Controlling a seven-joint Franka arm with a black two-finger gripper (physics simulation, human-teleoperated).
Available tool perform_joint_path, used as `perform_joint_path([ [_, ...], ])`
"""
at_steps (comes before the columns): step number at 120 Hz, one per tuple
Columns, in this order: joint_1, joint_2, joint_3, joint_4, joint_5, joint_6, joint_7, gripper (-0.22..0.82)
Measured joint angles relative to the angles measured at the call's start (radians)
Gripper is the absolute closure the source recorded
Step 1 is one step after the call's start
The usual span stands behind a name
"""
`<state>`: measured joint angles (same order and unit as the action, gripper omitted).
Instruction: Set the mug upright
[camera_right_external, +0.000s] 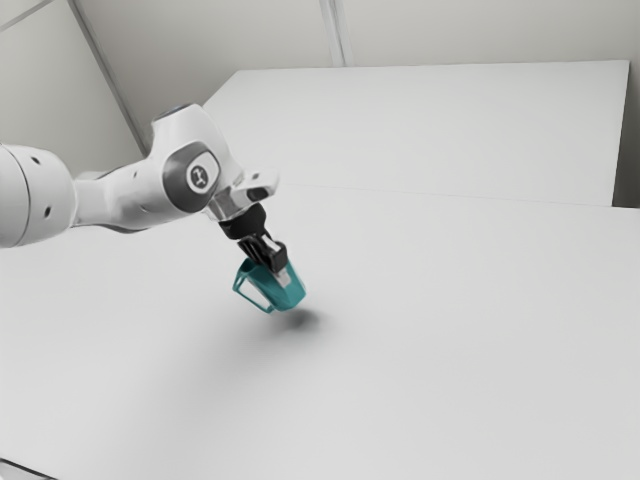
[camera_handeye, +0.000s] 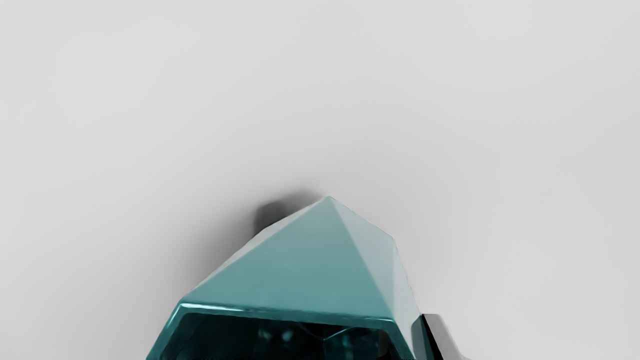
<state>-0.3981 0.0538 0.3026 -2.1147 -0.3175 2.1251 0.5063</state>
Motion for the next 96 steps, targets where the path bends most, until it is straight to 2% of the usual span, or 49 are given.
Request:
perform_joint_path([
  [17,-0.022,0.007,0.004,0.009,0.147,0.02,-0.047,0.78],
  [43,0.003,0.092,0.006,0.076,0.298,0.057,-0.098,0.78],
  [96,0.029,0.196,0.007,0.105,0.407,0.082,-0.149,0.78],
])
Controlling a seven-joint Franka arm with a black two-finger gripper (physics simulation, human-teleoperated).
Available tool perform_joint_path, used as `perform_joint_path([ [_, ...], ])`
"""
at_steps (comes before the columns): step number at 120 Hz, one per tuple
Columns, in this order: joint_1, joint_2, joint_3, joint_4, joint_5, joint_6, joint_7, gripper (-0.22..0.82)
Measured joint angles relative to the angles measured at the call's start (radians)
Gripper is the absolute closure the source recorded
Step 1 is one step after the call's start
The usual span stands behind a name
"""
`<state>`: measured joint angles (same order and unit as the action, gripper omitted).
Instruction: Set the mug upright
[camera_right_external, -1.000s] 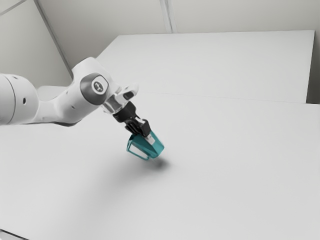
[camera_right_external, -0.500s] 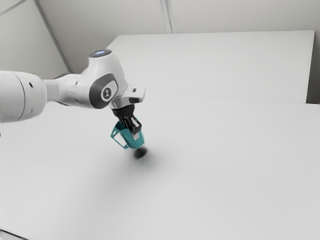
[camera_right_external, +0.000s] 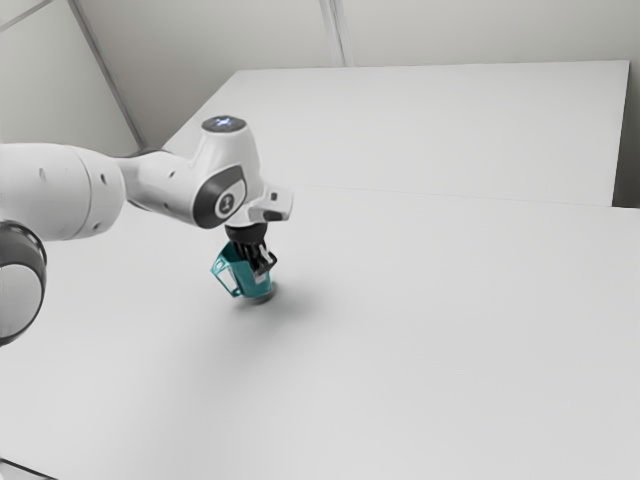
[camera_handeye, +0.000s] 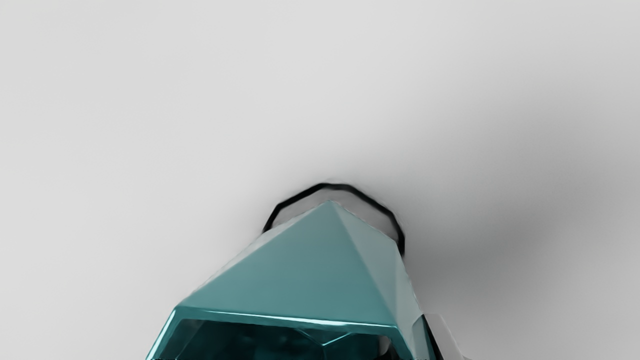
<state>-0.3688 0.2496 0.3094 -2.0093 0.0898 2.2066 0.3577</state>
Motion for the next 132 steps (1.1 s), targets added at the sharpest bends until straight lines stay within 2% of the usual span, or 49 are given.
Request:
perform_joint_path([
  [29,0.004,0.024,0.0,0.0,0.005,0.002,-0.011,0.78],
  [53,0.007,0.018,0.003,-0.002,-0.008,-0.001,-0.007,0.36],
  [63,0.006,0.008,0.003,-0.001,-0.009,-0.001,-0.005,0.24],
  [75,-0.004,-0.019,0.019,-0.002,-0.01,-0.004,-0.003,0.15],
  [95,-0.013,-0.096,0.023,-0.009,-0.014,-0.016,-0.005,0.07],
  [121,-0.02,-0.189,0.023,-0.001,-0.015,-0.067,-0.038,0.02],
  [129,0.004,-0.195,0.008,0.042,-0.009,-0.102,-0.054,0.02],
  [132,0.032,-0.198,-0.017,0.063,-0.005,-0.12,-0.061,0.02],
])
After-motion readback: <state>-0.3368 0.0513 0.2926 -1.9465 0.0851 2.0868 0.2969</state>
